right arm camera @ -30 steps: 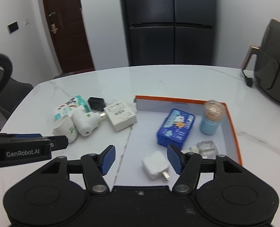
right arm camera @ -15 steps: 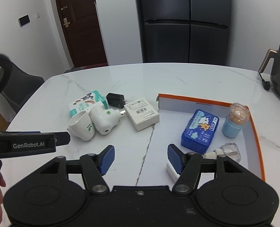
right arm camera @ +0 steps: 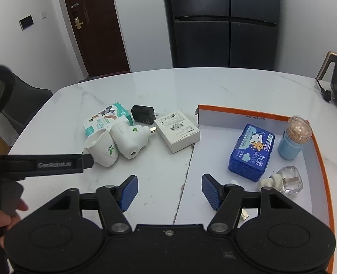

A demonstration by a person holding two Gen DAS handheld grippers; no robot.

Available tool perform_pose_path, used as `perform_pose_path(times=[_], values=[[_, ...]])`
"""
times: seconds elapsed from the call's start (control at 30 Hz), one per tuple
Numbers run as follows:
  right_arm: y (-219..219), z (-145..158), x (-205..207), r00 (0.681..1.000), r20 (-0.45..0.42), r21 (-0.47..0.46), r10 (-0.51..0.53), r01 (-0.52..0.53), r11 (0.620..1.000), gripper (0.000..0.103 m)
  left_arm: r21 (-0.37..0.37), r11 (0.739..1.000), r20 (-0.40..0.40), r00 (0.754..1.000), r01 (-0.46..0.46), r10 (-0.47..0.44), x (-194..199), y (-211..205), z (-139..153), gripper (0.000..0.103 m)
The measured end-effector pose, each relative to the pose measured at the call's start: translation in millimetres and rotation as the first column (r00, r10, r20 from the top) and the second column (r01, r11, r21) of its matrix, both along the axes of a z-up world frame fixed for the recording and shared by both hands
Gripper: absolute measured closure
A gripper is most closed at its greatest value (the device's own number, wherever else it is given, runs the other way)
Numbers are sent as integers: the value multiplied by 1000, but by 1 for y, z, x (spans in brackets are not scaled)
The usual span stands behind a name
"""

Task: Organize rigid objects
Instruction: 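Move both grippers toward the white plug-in repellers beside the tray, then grasp one white plug-in repeller with the left gripper while the right grasps another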

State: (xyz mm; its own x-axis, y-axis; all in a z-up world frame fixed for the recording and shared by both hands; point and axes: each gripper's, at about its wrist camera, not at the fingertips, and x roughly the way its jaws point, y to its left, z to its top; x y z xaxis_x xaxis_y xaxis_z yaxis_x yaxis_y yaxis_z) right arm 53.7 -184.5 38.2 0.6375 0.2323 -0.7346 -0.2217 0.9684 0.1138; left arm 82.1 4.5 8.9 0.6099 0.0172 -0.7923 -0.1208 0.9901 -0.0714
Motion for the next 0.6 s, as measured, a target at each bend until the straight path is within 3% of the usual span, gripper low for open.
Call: perform_pose_path(times=[0.43, 0.6], values=[[17, -17, 21, 999, -34, 6, -6, 6, 1000, 28, 40, 993, -24, 994, 108, -107, 48, 2, -47, 5], [26, -22, 33, 999, -28, 14, 26, -25, 1000, 24, 66, 987, 31, 988, 150, -152, 49, 1, -53, 17]])
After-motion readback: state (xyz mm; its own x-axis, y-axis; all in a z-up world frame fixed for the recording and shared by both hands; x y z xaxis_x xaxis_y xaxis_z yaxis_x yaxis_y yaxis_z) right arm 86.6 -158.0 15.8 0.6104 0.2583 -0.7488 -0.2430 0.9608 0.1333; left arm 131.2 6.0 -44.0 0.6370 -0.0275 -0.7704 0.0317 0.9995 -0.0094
